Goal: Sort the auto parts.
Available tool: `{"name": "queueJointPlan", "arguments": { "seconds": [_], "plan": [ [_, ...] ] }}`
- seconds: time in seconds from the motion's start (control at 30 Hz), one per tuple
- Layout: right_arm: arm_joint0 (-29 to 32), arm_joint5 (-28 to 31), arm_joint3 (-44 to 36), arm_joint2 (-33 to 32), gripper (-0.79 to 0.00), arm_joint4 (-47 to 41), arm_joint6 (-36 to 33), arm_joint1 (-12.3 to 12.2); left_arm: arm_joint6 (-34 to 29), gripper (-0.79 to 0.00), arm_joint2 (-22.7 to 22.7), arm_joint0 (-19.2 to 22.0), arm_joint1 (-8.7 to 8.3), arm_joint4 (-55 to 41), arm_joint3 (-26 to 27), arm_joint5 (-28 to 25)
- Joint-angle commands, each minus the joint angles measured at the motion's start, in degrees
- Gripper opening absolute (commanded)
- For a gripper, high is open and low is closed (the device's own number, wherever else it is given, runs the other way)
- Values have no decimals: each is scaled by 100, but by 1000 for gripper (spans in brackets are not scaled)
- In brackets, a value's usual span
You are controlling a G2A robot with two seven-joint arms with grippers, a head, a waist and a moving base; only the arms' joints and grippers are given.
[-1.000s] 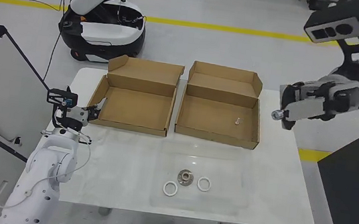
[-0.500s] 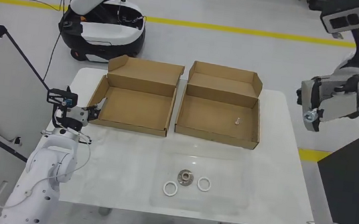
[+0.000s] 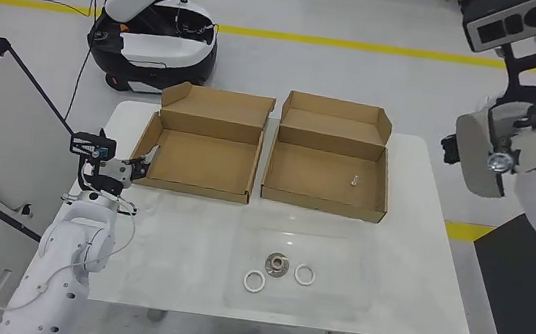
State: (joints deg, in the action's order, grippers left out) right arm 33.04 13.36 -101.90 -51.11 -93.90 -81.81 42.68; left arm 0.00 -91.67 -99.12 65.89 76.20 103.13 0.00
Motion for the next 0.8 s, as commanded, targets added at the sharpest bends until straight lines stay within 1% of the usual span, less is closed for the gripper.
{"name": "queueJointPlan", "arguments": {
  "seconds": [0.0,0.23,0.4,0.63,0.77],
  "plan": [
    [20,-19,-21,52,-785,-192,-14,72,0,0,0,0,0,0,0,0],
    [90,11,-15,215,-785,-610,45,354,0,0,0,0,0,0,0,0],
    [219,1,-9,223,-785,-758,179,508,0,0,0,0,0,0,0,0],
    [395,-159,-14,126,-785,-536,357,649,0,0,0,0,0,0,0,0],
    [471,-307,1,39,-785,-193,539,698,0,0,0,0,0,0,0,0]
  ]
}}
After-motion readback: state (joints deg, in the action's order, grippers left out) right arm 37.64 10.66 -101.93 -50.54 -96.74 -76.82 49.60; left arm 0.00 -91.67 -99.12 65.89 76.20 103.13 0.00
